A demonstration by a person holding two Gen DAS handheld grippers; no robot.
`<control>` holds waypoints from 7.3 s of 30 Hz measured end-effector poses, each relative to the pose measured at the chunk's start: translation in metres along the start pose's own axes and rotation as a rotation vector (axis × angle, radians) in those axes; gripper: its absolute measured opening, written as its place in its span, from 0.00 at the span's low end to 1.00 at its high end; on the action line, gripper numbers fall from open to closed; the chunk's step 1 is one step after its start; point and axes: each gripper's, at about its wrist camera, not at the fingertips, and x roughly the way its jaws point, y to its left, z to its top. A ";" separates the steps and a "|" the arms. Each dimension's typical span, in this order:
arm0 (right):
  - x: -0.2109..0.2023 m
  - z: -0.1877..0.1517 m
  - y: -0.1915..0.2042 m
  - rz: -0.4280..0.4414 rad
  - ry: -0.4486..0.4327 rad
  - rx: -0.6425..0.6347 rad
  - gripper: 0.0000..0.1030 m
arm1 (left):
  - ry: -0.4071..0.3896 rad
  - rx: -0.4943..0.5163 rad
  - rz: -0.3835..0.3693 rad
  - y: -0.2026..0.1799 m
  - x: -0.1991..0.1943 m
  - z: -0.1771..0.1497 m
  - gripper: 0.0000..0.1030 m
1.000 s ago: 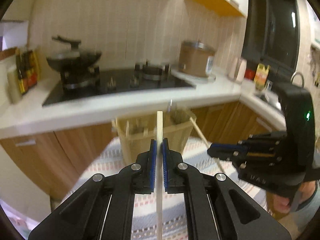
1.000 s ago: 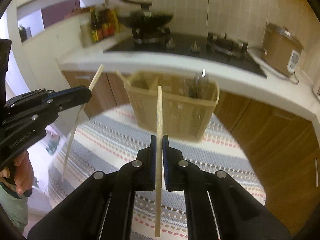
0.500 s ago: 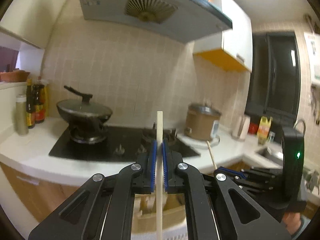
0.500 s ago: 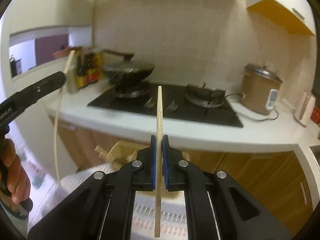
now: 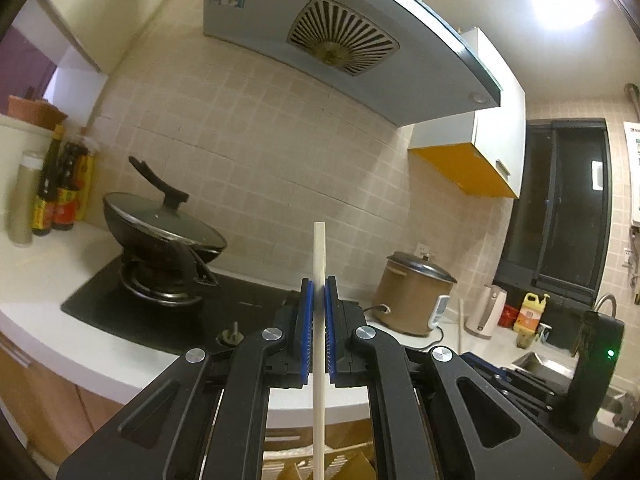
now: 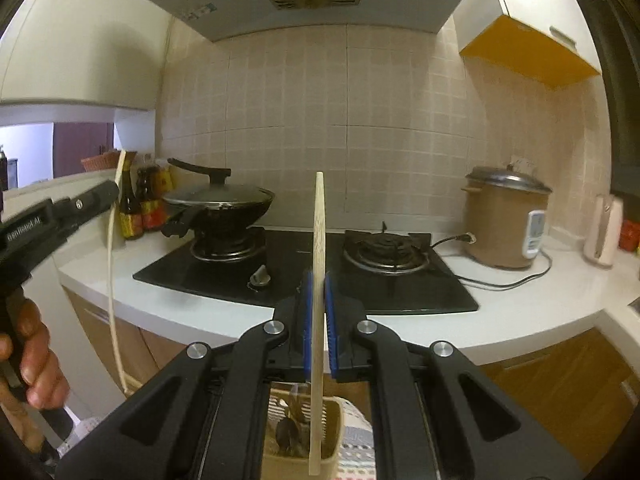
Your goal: Organize utensils
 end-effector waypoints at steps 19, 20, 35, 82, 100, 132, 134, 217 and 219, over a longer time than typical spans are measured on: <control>0.026 -0.014 -0.016 -0.008 -0.079 0.018 0.04 | -0.036 0.005 0.051 0.023 0.028 -0.052 0.04; 0.027 -0.013 -0.015 -0.007 -0.086 0.011 0.04 | -0.041 -0.004 0.053 0.025 0.029 -0.052 0.04; 0.060 -0.027 -0.016 0.034 -0.083 -0.007 0.04 | -0.054 -0.039 0.088 0.043 0.034 -0.064 0.04; -0.116 -0.135 -0.005 0.029 0.143 -0.066 0.74 | -0.049 0.064 -0.132 -0.006 -0.060 -0.012 0.58; -0.162 -0.123 0.006 -0.076 0.036 0.032 0.92 | 0.132 0.152 0.233 -0.050 -0.181 -0.106 0.89; -0.156 -0.181 0.008 -0.194 -0.078 0.011 0.92 | 0.205 0.266 0.465 -0.041 -0.158 -0.207 0.92; -0.155 -0.181 0.006 -0.195 -0.075 0.020 0.92 | 0.204 0.260 0.471 -0.040 -0.159 -0.207 0.92; -0.142 -0.185 -0.002 -0.234 -0.018 0.029 0.92 | 0.175 0.314 0.503 -0.056 -0.164 -0.207 0.93; -0.143 -0.185 -0.001 -0.233 -0.019 0.028 0.92 | 0.173 0.312 0.504 -0.055 -0.164 -0.206 0.93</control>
